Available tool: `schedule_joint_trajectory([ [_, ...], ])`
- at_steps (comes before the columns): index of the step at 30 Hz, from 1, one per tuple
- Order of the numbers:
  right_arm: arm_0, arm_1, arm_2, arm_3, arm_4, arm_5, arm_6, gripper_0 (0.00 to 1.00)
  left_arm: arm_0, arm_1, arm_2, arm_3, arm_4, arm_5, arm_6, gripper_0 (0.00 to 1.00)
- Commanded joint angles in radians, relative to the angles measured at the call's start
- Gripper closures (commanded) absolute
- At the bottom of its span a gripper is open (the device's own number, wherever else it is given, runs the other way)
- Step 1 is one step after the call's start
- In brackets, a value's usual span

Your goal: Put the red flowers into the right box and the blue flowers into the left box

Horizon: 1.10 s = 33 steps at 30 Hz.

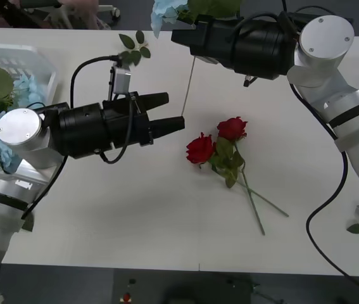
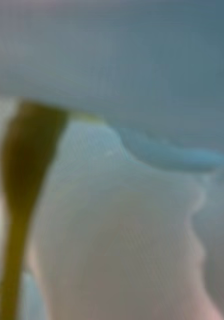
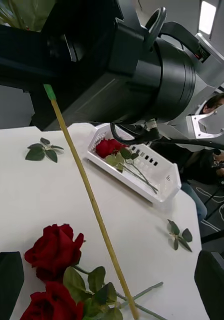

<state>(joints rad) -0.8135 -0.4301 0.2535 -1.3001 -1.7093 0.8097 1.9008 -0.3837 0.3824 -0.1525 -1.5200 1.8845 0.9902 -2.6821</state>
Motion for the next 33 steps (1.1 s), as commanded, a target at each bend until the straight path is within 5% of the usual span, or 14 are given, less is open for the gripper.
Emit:
schedule_joint_trajectory([
  [1, -0.038, -0.012, -0.002, -0.016, 0.007, -0.004, -0.040, 1.00, -0.064, 0.016, 0.005, 0.026, -0.022, -0.001, -0.023, 0.00],
  [5, -0.038, -0.013, -0.002, -0.016, 0.002, -0.004, -0.040, 1.00, -0.132, 0.021, -0.018, 0.092, -0.022, -0.001, -0.023, 0.02],
  [10, -0.038, -0.015, -0.002, -0.016, -0.001, -0.007, -0.037, 1.00, -0.213, 0.027, -0.055, 0.173, -0.021, -0.004, -0.023, 0.20],
  [12, -0.038, -0.015, -0.002, -0.016, -0.003, -0.007, -0.036, 1.00, -0.241, 0.026, -0.068, 0.193, -0.021, -0.018, -0.023, 0.52],
  [13, -0.038, -0.015, -0.002, -0.016, -0.004, -0.007, -0.036, 1.00, -0.248, 0.027, -0.072, 0.196, -0.021, -0.025, -0.023, 0.79],
  [15, -0.038, -0.015, -0.002, -0.016, -0.004, -0.007, -0.036, 1.00, -0.251, 0.026, -0.076, 0.198, -0.021, -0.033, -0.023, 1.00],
  [33, -0.036, -0.024, -0.002, -0.016, -0.016, -0.004, -0.032, 1.00, -0.251, 0.036, -0.081, 0.196, -0.007, -0.036, -0.023, 1.00],
])
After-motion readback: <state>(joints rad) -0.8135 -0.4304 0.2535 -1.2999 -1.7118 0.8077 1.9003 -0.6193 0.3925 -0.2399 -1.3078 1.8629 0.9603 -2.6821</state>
